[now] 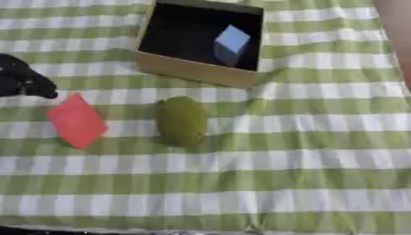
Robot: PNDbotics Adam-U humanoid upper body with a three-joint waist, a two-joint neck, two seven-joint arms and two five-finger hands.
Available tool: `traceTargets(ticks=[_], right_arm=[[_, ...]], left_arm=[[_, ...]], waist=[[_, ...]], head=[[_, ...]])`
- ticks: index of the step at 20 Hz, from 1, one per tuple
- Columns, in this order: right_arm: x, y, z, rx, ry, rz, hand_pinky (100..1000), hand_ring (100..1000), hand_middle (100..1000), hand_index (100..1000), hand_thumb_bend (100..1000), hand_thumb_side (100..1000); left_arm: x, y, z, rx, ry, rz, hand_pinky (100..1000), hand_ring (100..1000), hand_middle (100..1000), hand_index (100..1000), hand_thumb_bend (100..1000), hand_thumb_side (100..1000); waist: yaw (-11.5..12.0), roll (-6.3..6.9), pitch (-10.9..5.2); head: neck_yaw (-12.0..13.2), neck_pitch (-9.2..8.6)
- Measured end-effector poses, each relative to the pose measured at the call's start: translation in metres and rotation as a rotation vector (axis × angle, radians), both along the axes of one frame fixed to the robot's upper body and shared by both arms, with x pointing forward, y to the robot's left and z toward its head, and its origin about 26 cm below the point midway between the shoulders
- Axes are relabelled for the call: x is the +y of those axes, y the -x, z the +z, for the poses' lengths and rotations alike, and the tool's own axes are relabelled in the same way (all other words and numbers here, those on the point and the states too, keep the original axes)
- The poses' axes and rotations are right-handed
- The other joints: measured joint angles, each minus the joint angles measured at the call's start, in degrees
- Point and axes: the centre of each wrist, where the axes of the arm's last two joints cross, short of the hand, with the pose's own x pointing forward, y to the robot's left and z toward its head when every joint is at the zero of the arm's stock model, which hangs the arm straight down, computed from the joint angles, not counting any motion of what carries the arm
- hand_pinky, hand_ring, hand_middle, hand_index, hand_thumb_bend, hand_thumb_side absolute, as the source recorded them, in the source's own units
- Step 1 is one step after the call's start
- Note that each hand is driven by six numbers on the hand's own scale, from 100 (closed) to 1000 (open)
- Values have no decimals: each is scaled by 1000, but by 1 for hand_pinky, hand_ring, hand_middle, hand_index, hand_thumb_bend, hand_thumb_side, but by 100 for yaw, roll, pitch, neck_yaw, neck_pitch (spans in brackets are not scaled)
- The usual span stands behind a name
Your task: Pick up objects on the table and place them in the box.
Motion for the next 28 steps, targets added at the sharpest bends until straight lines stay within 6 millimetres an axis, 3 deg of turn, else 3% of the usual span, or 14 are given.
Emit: traceTargets(ticks=[14, 17, 21, 28], right_arm=[[1, -1, -4, 23, -47, 0, 873, 902, 599, 841, 100, 236], [1, -1, -5, 26, -57, -2, 872, 903, 596, 841, 100, 276], [1, -2, -6, 27, -79, -5, 871, 902, 593, 841, 100, 288], [0, -1, -6, 26, -91, -16, 872, 902, 591, 841, 100, 306]], left_arm=[[-12, -28, -20, 66, 54, -3, 928, 899, 877, 967, 516, 100], [-14, -31, -23, 81, 66, -7, 892, 861, 784, 880, 413, 100], [-14, -33, -23, 98, 89, -4, 824, 741, 563, 660, 264, 100], [-19, -25, -7, 56, 143, -53, 793, 689, 515, 610, 262, 100]], waist=[[-52, 12, 70], [-63, 16, 95], [-65, 42, 99], [-25, 42, 99]], head=[[54, -9], [62, -21], [74, -29], [76, -31]])
